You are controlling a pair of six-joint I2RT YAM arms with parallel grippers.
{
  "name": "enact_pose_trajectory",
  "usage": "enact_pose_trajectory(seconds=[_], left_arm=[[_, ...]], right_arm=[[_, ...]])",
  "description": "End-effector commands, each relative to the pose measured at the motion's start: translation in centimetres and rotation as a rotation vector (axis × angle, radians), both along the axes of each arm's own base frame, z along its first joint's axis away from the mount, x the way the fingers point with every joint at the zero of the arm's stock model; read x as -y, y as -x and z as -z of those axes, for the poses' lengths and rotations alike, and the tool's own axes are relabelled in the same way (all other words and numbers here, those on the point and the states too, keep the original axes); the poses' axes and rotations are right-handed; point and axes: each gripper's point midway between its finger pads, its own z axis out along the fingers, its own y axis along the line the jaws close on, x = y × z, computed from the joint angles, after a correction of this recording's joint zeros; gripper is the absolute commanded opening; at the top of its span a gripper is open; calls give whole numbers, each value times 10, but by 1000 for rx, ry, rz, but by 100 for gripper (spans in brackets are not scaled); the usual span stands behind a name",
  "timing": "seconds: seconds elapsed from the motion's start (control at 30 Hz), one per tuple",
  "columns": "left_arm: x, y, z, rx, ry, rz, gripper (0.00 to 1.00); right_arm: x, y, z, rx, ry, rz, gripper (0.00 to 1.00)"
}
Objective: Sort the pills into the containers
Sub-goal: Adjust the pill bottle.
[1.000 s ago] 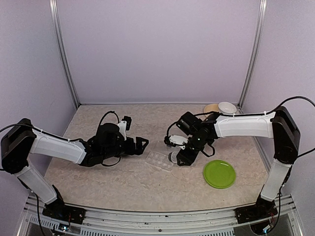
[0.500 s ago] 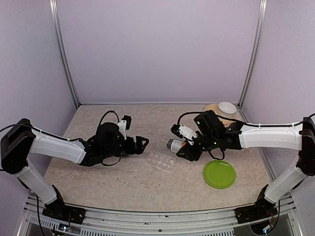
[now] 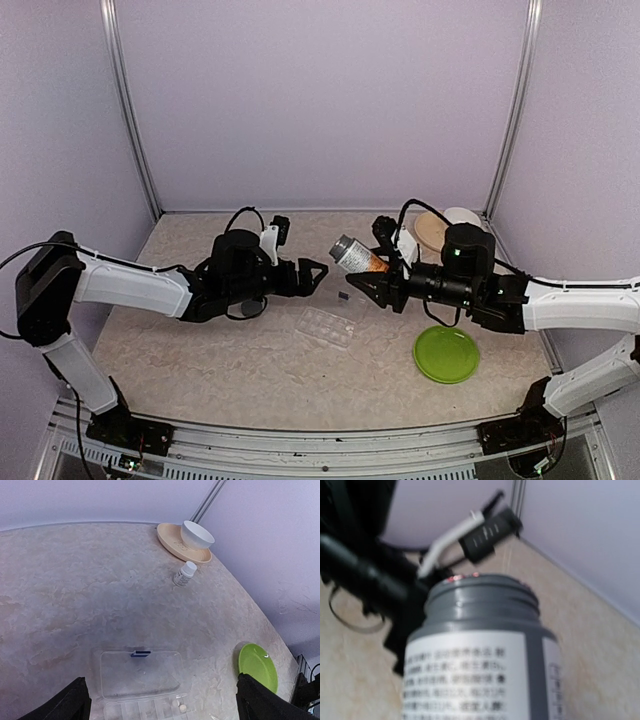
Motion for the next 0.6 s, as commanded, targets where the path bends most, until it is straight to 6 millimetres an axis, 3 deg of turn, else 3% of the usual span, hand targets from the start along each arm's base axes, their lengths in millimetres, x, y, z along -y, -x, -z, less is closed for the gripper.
enact_pose_trajectory(seconds=[0.0,0.23,0.3,0.43,0.57], left_arm=[[18,3,-16,13,46,52,99],[29,13,-44,63,108,125,99],[31,18,-49,75,120,152,99],[30,26,-56,97,136,171,99],[24,27,-58,103,137,152,99]], right_arm=[[-14,4,-19,29,-92,-22,0],[-36,-5,35,-80,26,-35,0],[-41,-6,40,-93,38,-42,0],[-38,-6,32,-67,16,-32,0],[-32,-4,9,-11,-18,-25,0]])
